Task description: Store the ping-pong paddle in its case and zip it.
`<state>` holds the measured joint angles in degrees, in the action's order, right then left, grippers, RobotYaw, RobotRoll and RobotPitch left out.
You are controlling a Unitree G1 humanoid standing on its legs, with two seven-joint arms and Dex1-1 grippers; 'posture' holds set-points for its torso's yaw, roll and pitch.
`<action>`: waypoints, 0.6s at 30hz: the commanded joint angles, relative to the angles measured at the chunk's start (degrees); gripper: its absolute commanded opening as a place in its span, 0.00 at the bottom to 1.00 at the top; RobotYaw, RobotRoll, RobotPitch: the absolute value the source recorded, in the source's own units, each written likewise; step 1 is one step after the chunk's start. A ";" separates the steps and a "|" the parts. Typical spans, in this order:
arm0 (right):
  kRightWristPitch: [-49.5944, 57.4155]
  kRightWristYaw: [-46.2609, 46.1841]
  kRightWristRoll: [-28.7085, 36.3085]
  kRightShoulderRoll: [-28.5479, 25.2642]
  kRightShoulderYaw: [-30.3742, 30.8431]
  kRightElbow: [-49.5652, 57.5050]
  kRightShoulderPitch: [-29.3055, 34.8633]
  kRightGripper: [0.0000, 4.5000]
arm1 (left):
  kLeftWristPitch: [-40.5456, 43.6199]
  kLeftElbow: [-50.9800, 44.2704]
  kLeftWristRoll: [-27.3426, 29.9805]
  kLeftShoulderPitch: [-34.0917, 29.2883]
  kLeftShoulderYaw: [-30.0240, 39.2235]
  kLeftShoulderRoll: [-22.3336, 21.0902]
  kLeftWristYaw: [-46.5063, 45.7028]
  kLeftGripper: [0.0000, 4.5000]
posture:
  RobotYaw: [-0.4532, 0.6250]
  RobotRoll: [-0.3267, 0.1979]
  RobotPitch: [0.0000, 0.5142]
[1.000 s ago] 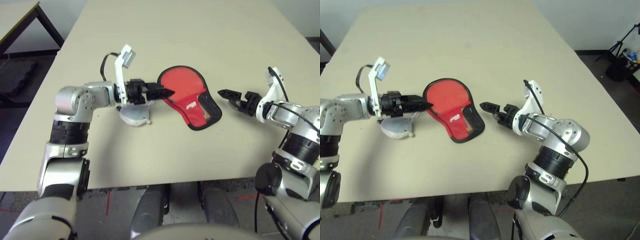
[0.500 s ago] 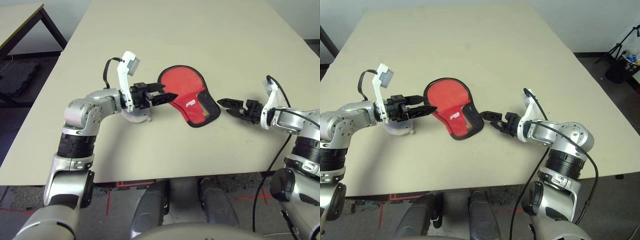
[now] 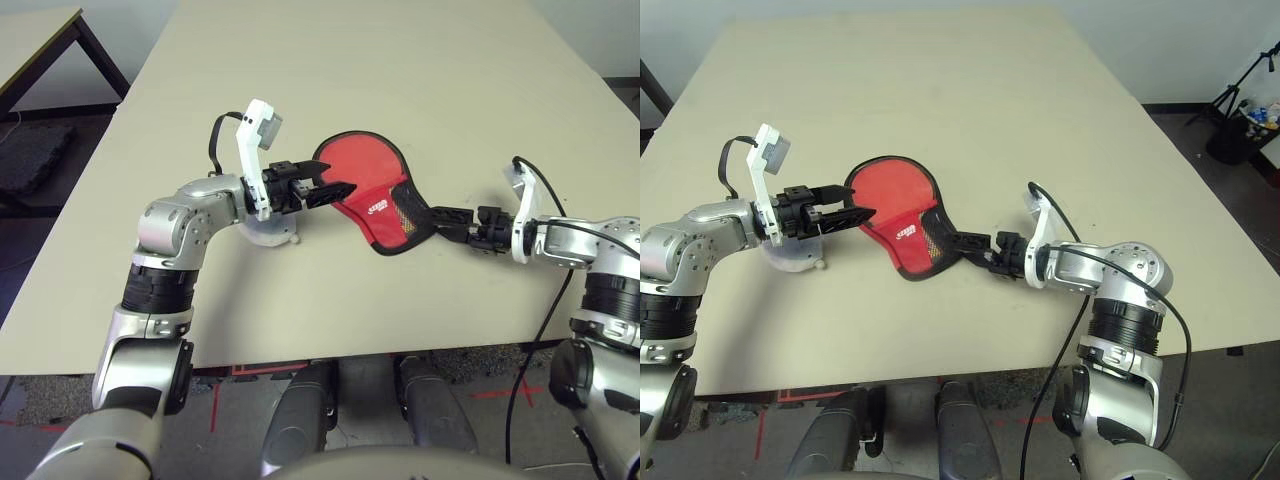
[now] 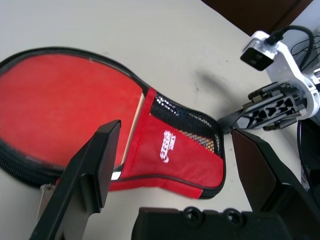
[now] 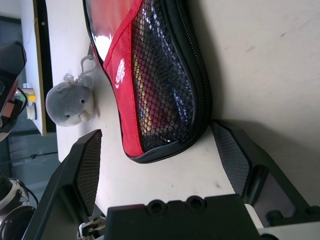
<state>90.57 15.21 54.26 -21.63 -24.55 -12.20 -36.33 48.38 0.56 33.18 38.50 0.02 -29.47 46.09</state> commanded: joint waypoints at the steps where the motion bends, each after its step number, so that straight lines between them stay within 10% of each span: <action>1: 1.93 -1.08 -0.85 2.39 2.81 -2.69 0.35 0.99 | 0.61 0.96 -0.36 0.61 -0.05 0.12 -0.05 1.00 | 0.46 0.62 0.36; 9: 0.38 -2.24 -5.80 7.79 -0.48 -6.05 -2.91 0.99 | 0.61 1.31 -0.28 1.39 -0.03 0.81 -0.23 1.00 | 0.46 0.62 0.35; 18: -0.29 -3.73 -9.44 11.72 -2.24 -4.44 -2.83 0.44 | 0.69 1.40 -0.31 1.46 -0.14 1.67 -0.46 1.00 | 0.45 0.62 0.37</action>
<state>89.29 12.11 45.94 -10.55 -26.94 -16.64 -40.05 48.45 1.32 33.20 39.88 0.04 -27.92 45.81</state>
